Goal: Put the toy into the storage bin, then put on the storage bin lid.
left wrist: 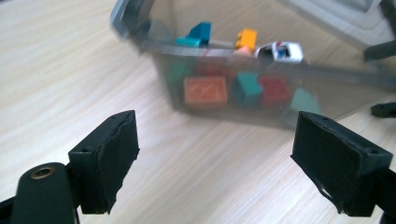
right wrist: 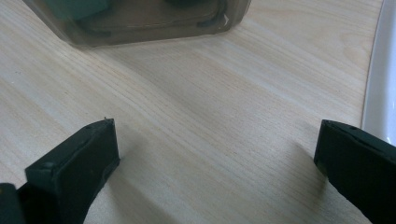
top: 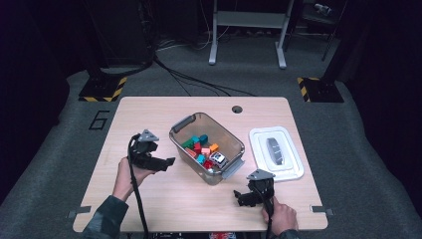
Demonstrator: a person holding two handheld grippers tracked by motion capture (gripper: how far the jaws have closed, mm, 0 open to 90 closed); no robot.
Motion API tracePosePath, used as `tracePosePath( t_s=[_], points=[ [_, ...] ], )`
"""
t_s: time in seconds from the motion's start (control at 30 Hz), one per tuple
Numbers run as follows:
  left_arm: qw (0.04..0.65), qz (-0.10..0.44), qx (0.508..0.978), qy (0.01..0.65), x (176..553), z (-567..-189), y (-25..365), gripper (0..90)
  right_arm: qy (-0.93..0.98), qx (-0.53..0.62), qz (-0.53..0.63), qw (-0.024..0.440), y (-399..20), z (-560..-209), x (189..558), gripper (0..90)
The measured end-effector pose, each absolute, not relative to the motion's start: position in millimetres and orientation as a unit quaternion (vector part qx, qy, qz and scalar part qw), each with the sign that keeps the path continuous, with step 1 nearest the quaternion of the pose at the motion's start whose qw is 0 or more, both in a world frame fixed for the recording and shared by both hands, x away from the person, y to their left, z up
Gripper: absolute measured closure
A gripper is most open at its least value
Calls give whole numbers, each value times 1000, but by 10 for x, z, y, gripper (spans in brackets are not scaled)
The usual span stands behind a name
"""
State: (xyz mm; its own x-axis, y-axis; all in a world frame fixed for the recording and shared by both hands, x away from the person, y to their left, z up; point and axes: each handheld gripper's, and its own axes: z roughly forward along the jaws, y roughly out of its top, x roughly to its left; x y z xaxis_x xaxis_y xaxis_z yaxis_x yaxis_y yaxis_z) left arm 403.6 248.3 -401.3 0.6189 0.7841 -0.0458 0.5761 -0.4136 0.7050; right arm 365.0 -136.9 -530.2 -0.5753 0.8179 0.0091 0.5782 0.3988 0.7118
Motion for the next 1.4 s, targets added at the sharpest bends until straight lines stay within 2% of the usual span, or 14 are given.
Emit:
tracePosePath(
  t_s=[0.47, 0.67, 0.87, 1.07, 1.3, 1.4],
  points=[
    [352, 153, 796, 468, 3907, -4589, 2922, 133, 819, 424, 345, 175, -1371, -5302, 3654, 0],
    [321, 171, 791, 492, 3888, -4953, 3073, 92, 825, 412, 344, 175, -1387, -5301, 3667, 0],
    [318, 168, 782, 509, 3903, -5216, 3175, 67, 819, 425, 345, 172, -1369, -5301, 3652, 0],
    [332, 215, 770, 501, 3924, -5309, 3204, 43, 819, 425, 345, 172, -1369, -5301, 3652, 0],
    [333, 210, 776, 492, 3951, -5315, 3223, 16, 828, 412, 340, 171, -1410, -5283, 3716, 0],
    [329, 205, 783, 487, 3959, -5305, 3227, 13, 831, 414, 321, 188, -1458, -5250, 3719, 5]
  ],
)
